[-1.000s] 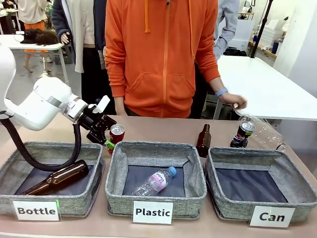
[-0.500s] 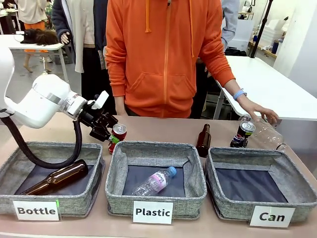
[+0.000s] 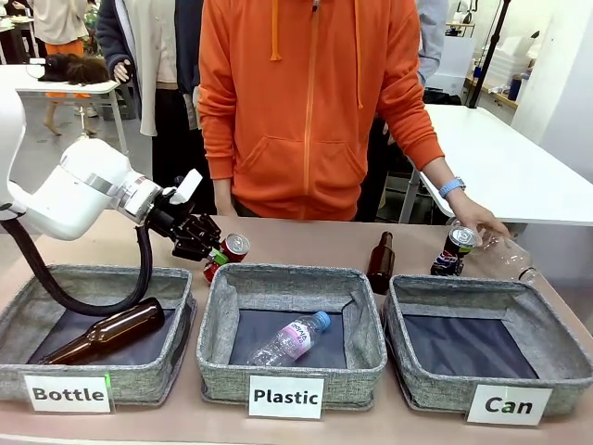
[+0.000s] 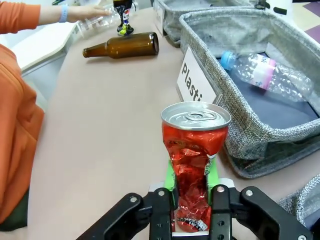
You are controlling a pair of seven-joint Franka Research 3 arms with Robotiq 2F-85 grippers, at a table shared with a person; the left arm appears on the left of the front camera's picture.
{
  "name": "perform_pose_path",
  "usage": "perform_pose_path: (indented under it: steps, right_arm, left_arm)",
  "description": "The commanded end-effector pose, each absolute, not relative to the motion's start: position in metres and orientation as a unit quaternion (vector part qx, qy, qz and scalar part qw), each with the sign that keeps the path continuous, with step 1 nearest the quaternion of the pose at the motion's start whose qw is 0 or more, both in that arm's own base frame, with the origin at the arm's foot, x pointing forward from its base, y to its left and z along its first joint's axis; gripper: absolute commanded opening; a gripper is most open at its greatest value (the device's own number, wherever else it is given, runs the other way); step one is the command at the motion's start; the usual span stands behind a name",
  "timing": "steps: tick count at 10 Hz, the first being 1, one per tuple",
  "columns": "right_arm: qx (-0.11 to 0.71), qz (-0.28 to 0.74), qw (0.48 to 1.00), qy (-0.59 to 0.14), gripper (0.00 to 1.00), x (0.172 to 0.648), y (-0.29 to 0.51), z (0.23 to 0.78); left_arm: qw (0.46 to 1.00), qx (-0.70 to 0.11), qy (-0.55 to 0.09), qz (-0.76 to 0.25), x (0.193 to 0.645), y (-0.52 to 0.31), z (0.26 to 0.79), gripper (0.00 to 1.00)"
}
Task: Sort the can waste into the basket.
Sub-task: Pick up the can waste from the table and place it in the right Fabric basket.
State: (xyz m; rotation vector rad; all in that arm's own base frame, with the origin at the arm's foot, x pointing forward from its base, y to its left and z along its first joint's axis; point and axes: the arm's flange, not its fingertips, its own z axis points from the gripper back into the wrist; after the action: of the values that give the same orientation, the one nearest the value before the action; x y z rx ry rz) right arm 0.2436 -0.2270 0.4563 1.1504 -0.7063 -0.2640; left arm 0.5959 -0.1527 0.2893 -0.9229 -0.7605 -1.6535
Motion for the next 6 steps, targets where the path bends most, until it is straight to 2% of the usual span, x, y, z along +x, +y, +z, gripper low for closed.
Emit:
perform_pose_path:
  steps: [1, 4, 5, 6]
  right_arm:
    - [0.534, -0.113, 0.765, -0.34, 1.0, 0.245, -0.228, 0.457]
    - [0.534, -0.113, 0.765, -0.34, 1.0, 0.245, -0.228, 0.457]
    - [0.534, -0.113, 0.765, -0.34, 1.0, 0.245, -0.228, 0.457]
    - [0.534, -0.113, 0.765, -0.34, 1.0, 0.245, -0.228, 0.457]
  left_arm:
    - [0.512, -0.388, -0.338, -0.688, 0.597, -0.15, 0.294, 0.0]
    - [0.509, -0.38, -0.37, -0.678, 0.597, -0.136, 0.315, 0.0]
    - [0.512, -0.359, -0.401, -0.67, 0.592, -0.117, 0.341, 0.0]
    - [0.519, -0.359, -0.404, -0.662, 0.577, -0.092, 0.374, 0.0]
